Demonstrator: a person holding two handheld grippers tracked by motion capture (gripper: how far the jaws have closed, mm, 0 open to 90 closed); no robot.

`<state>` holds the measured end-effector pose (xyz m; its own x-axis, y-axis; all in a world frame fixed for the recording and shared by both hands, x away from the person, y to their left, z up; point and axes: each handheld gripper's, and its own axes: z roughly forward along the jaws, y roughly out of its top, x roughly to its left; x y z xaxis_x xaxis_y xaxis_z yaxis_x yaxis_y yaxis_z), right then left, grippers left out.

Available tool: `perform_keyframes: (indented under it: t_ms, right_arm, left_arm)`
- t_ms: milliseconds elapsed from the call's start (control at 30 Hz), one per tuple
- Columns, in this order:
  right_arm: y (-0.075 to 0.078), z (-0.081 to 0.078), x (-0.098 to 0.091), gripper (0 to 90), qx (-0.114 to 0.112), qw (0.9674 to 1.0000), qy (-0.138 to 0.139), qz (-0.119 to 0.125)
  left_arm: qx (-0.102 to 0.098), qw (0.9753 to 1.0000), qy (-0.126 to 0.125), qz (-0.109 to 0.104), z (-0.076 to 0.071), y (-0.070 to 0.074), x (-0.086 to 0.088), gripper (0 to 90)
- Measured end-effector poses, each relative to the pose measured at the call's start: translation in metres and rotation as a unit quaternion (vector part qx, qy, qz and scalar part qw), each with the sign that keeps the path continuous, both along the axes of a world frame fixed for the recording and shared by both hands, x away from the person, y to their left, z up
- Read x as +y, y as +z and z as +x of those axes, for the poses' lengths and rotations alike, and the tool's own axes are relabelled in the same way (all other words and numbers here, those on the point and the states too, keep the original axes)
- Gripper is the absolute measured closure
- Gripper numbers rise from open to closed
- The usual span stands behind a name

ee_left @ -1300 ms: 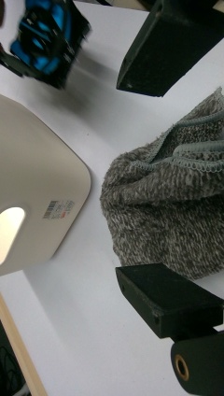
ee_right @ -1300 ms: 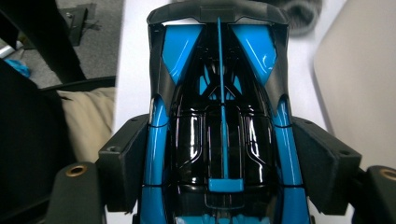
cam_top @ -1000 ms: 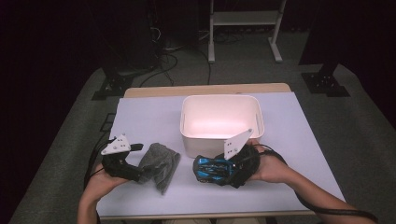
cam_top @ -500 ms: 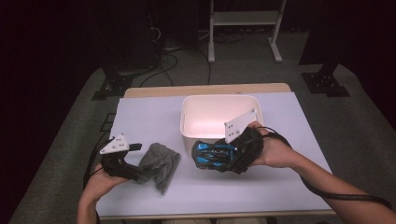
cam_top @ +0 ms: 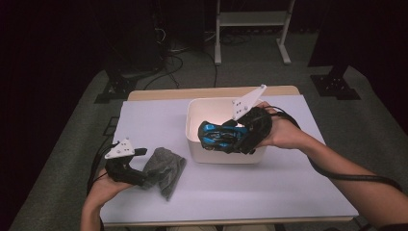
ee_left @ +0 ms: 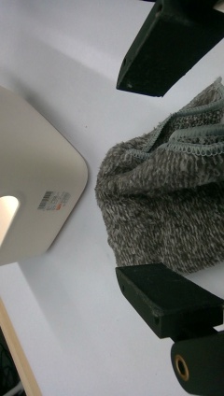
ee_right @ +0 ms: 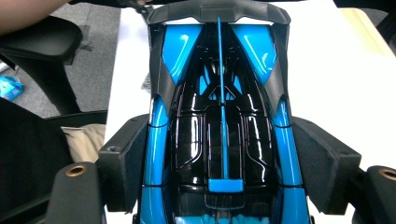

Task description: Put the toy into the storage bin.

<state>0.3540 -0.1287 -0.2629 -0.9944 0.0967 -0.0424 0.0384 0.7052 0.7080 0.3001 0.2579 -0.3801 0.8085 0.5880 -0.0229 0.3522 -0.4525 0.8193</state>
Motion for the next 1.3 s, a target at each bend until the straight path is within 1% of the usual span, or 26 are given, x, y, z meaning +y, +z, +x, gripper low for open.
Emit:
perform_keyframes:
  t_ms: [200, 267, 467, 567, 733, 867, 933, 1033, 1100, 1267, 1300]
  right_arm:
    - [0.001, 0.016, 0.0, 25.2, 0.003, 0.9999, -0.006, -0.009]
    - [0.002, 0.021, -0.001, 25.2, 0.007, 0.9999, -0.009, -0.008]
    - [0.002, 0.036, -0.004, 25.2, 0.002, 0.9997, -0.019, -0.014]
    - [-0.001, 0.046, -0.006, 25.2, 0.005, 0.9995, -0.026, -0.016]
    - [-0.009, 0.058, -0.006, 25.2, 0.009, 0.9992, -0.032, -0.022]
    - [-0.019, 0.066, -0.005, 25.2, 0.015, 0.9989, -0.033, -0.029]
    - [-0.023, 0.068, -0.003, 25.2, 0.017, 0.9987, -0.035, -0.032]
    - [-0.028, 0.071, 0.0, 25.2, 0.019, 0.9988, -0.03, -0.035]
    - [-0.033, 0.072, 0.002, 25.2, 0.019, 0.9983, -0.03, -0.045]
    - [-0.044, 0.076, 0.006, 25.2, 0.027, 0.9981, -0.027, -0.049]
    - [-0.045, 0.077, 0.007, 25.2, 0.026, 0.9982, -0.024, -0.049]
  left_arm:
    - [-0.002, 1.0, 0.007, -0.001, -0.002, 0.001, 0.004, 8.7]
    - [-0.003, 1.0, 0.008, -0.002, -0.001, 0.001, 0.006, 8.7]
    - [-0.002, 0.9999, 0.011, -0.002, -0.001, 0.0, 0.006, 8.7]
    - [-0.002, 0.9999, 0.012, -0.001, 0.0, 0.0, 0.007, 8.7]
    - [-0.004, 0.9998, 0.017, -0.004, 0.0, 0.001, 0.01, 8.7]
    - [-0.003, 0.9998, 0.017, -0.001, 0.0, 0.001, 0.011, 8.7]
    - [-0.003, 0.9998, 0.017, 0.0, 0.0, 0.0, 0.01, 8.7]
    - [-0.001, 0.9998, 0.018, 0.0, 0.0, 0.0, 0.01, 8.7]
    - [-0.003, 0.9998, 0.019, -0.001, -0.001, 0.0, 0.011, 8.7]
    - [-0.004, 0.9998, 0.019, -0.006, -0.001, 0.0, 0.011, 8.7]
    - [-0.004, 0.9998, 0.02, -0.002, 0.0, 0.0, 0.011, 8.7]
